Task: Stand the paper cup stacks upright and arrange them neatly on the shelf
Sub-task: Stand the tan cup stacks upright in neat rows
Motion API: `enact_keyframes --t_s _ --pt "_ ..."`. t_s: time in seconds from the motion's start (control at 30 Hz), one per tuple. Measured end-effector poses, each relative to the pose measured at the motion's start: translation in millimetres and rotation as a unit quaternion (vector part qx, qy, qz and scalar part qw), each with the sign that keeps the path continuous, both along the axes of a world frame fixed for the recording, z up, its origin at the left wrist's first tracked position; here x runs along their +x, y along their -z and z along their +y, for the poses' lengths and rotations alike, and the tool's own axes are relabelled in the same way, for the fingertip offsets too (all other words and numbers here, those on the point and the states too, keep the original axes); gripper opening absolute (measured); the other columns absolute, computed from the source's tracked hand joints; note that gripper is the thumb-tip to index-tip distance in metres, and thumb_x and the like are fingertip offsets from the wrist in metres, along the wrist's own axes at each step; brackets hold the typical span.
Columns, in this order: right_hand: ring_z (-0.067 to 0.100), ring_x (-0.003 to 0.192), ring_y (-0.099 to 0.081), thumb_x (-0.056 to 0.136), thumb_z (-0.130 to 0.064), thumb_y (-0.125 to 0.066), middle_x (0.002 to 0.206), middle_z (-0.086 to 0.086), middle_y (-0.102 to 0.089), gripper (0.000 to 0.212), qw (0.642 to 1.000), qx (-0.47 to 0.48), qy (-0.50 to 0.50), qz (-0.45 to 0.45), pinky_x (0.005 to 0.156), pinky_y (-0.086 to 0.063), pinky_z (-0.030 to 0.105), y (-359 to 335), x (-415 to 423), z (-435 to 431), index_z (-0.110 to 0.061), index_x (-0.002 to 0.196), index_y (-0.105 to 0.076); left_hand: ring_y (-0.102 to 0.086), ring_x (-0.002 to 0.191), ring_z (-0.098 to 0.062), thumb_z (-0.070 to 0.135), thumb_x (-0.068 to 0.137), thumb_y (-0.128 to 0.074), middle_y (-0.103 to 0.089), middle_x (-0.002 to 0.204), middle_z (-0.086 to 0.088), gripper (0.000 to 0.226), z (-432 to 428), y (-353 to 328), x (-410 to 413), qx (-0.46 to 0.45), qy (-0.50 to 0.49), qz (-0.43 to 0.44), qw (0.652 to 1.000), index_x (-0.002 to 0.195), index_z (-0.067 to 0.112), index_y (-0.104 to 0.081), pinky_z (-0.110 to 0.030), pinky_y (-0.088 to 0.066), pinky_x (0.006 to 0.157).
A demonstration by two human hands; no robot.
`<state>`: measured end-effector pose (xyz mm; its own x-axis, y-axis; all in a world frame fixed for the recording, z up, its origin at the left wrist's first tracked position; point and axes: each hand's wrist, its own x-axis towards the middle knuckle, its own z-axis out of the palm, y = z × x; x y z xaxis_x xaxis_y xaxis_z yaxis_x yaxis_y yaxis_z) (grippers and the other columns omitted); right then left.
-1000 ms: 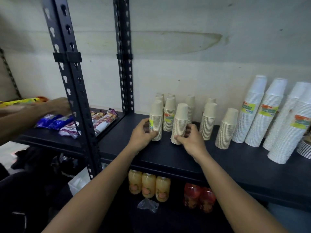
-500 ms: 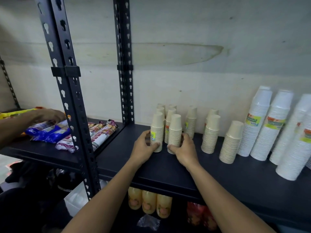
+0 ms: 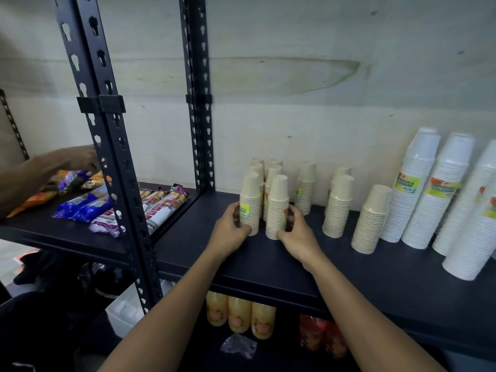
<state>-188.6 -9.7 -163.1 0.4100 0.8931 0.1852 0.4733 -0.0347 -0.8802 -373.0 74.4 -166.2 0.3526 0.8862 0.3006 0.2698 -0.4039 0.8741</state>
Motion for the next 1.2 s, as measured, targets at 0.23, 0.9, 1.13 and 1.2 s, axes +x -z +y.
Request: enact_keyframes --t_s 0.23,0.9,1.13,1.2 --pt "0.025 0.122 -0.054 0.070 -0.034 -0.086 0.135 0.005 -0.046 0.081 0.996 -0.003 0.062 -0.064 0.106 -0.047 0.046 6 -8 16 -0.022 0.139 -0.045 -0.064 0.107 0.001 0.017 0.080 -0.079 -0.069 0.120 0.008 0.060 5 2 1 -0.004 -0.019 -0.003 1.000 0.135 0.021 -0.055 -0.018 -0.052 0.086" --pt "0.010 0.097 -0.066 0.083 -0.035 -0.080 0.125 -0.006 -0.061 0.057 0.993 0.042 0.058 -0.089 0.089 -0.058 0.041 9 -10 16 -0.025 0.133 -0.054 -0.068 0.100 0.000 0.029 0.079 -0.087 -0.071 0.116 0.014 0.059 12 5 6 0.006 -0.047 -0.004 0.999 0.131 0.026 -0.059 -0.031 -0.056 0.093" --pt "0.010 0.095 -0.067 0.082 -0.036 -0.080 0.124 -0.006 -0.062 0.055 0.993 0.041 0.070 -0.089 0.088 -0.058 0.043 11 -10 20 -0.023 0.131 -0.057 -0.067 0.103 -0.004 0.040 0.080 -0.085 -0.073 0.118 0.010 0.057 15 7 7 0.023 -0.071 0.048 0.996 0.132 0.024 -0.066 -0.027 -0.054 0.092" --pt "0.010 0.095 -0.067 0.082 -0.037 -0.080 0.123 -0.007 -0.062 0.054 0.992 0.037 0.072 -0.092 0.089 -0.057 0.044 12 -10 21 -0.023 0.129 -0.058 -0.067 0.103 -0.004 0.041 0.080 -0.085 -0.074 0.118 0.010 0.057 16 7 7 0.023 -0.073 0.051 0.996 0.131 0.024 -0.067 -0.029 -0.055 0.093"
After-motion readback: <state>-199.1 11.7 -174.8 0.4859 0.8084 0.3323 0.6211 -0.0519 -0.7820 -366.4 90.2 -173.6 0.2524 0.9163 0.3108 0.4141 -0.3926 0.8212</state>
